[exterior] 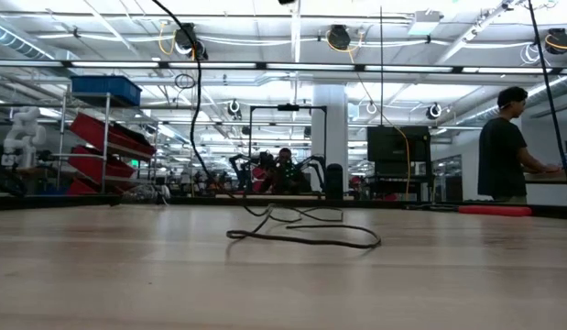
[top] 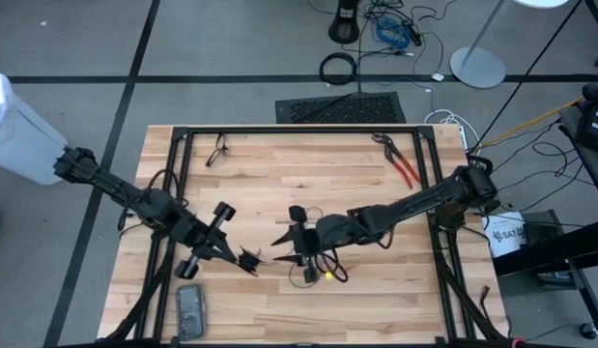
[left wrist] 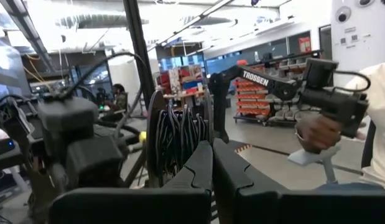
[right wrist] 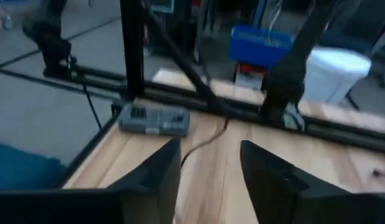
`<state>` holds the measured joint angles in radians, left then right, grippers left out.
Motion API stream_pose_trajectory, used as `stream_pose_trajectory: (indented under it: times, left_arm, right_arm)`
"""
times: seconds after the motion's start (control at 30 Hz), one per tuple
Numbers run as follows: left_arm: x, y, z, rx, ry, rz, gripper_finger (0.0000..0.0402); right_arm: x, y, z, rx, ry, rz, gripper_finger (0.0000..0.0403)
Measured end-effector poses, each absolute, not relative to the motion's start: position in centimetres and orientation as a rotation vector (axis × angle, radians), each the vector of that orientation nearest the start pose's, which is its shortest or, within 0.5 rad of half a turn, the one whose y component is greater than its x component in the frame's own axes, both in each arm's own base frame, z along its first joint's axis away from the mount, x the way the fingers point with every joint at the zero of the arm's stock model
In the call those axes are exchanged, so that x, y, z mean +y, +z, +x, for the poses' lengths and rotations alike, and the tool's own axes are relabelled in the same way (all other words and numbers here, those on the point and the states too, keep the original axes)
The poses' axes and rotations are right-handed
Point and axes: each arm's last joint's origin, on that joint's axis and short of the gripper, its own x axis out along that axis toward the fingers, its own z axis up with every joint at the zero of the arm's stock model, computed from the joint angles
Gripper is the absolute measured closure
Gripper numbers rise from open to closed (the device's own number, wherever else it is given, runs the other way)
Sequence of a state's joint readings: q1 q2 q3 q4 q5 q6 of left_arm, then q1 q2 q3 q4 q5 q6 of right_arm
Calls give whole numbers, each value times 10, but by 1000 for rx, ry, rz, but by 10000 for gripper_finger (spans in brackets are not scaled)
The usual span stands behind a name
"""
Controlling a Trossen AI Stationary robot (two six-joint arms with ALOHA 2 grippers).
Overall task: Coil cords
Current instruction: Uncoil the black cable wire from the spool
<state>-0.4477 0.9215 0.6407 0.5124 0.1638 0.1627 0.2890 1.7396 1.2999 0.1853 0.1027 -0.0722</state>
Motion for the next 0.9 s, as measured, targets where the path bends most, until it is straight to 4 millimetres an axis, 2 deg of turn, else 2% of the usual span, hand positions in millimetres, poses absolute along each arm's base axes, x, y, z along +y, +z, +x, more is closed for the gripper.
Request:
stream_pose_trajectory:
  times: [0.1,0.23,0.43,0.57,0.73,0.9]
  left_arm:
    - [-95,322,187,-265,-589,126,401]
    - [-98,317,193,-241,-588,129,401]
    - [-100,315,198,-251,-584,127,401]
    - [-100,314,199,-246,-584,128,401]
    - [-100,314,199,-247,-583,127,401]
    - [-100,314,199,-243,-585,120,401]
  right_arm:
    - [114,291,394,176,193,-122,238]
    - [116,283,401,147,193,-124,236]
    - [118,271,408,137,199,-147,236]
    - [119,270,408,142,221,-163,243]
    - [119,271,408,140,227,-170,282]
    - [117,272,408,133,217,-169,361]
